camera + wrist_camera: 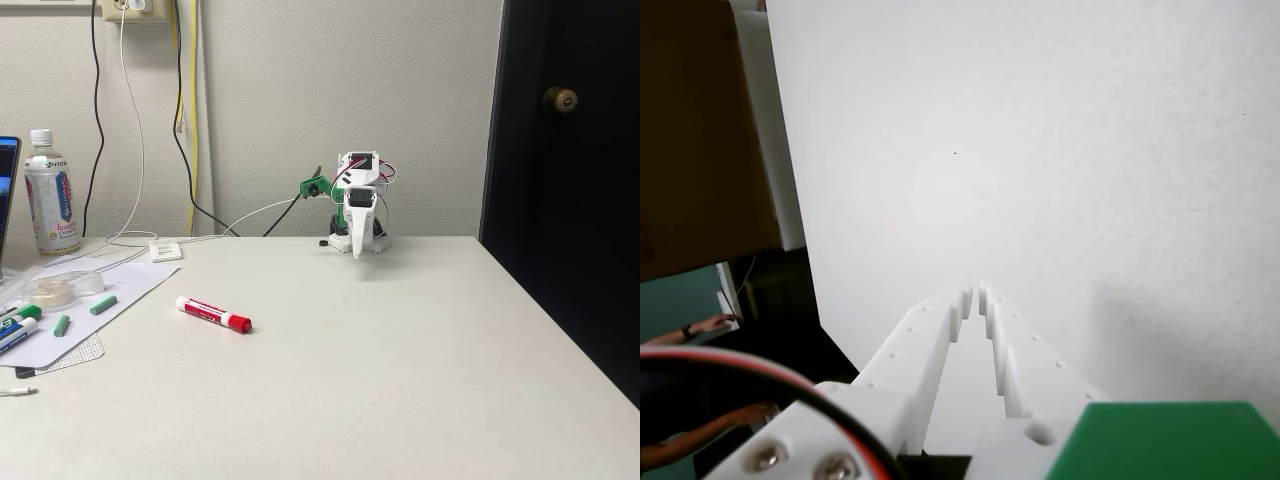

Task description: Pick up the red marker.

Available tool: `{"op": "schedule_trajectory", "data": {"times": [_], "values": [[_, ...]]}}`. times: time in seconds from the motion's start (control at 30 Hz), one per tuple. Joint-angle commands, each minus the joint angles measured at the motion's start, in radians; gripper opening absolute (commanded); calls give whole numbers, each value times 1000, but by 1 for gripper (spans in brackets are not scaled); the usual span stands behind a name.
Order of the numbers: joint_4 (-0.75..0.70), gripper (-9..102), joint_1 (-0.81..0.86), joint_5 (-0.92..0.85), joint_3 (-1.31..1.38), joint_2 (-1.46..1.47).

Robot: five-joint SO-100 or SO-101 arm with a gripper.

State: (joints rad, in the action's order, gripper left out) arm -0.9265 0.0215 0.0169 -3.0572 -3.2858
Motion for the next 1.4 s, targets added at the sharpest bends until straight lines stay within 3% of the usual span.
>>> {"op": "schedule_trajectory", "data": {"times": [0.0, 0.57, 1.37], "values": [[-11, 0, 2, 11, 69, -8], [-41, 0, 28, 32, 222, 25], [-278, 0, 124, 130, 1075, 773]]}}
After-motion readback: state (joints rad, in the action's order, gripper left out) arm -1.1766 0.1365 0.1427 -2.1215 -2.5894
